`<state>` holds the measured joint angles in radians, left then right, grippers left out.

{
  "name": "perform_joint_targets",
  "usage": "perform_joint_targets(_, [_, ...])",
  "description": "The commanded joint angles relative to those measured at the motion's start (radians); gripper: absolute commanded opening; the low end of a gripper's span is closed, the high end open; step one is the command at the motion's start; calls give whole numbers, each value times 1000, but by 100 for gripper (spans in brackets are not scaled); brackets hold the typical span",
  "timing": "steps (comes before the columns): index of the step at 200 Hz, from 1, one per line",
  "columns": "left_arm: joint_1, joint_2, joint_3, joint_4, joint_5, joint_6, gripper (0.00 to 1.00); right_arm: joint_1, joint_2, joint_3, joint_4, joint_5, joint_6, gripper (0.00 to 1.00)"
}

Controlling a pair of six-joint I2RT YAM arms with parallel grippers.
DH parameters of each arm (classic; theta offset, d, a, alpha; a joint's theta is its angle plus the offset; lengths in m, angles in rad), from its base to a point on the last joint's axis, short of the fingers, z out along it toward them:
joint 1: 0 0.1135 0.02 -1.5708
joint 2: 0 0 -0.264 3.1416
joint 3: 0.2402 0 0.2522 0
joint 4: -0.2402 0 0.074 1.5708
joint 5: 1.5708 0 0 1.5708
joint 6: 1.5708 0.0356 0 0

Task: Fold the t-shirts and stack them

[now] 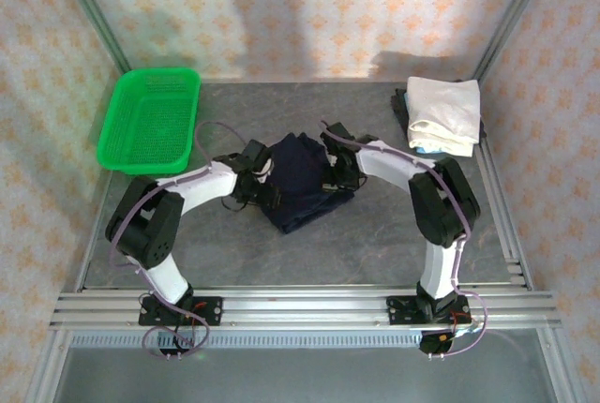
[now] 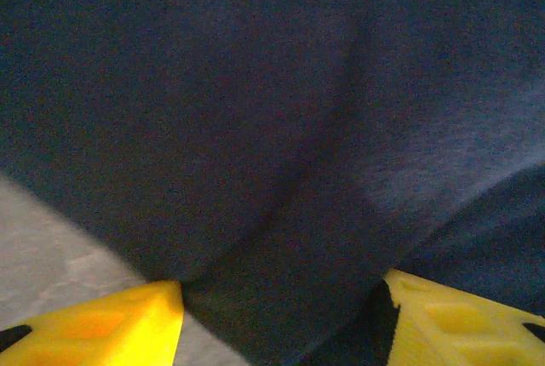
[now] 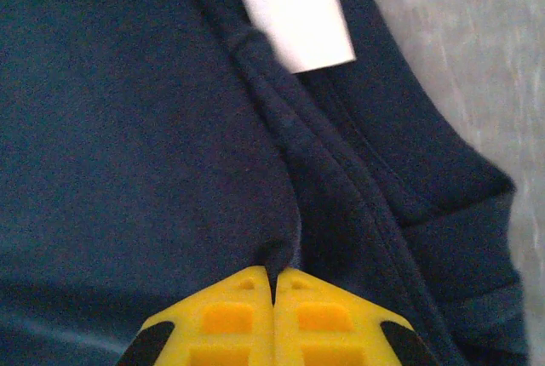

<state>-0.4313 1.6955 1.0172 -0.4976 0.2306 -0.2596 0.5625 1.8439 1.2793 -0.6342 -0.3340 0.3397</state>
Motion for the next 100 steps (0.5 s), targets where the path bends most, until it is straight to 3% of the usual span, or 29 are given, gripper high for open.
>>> perform_joint_targets(1, [30,-96,44,-73,-41,31,63,25,-174,-57,-26,51,80,0])
perform_joint_targets(23, [29,-145,57,-78,-32,17,69,67,-263,-142,-25,125,141,0])
perform_joint_targets(54, [10,-172,11,-46,4,-41,70,77,-270,-284,83,92,198,0])
perform_joint_targets(100, [-165,-176,-116,85,27,-199,70,89,-276,-374,110,80,221,0])
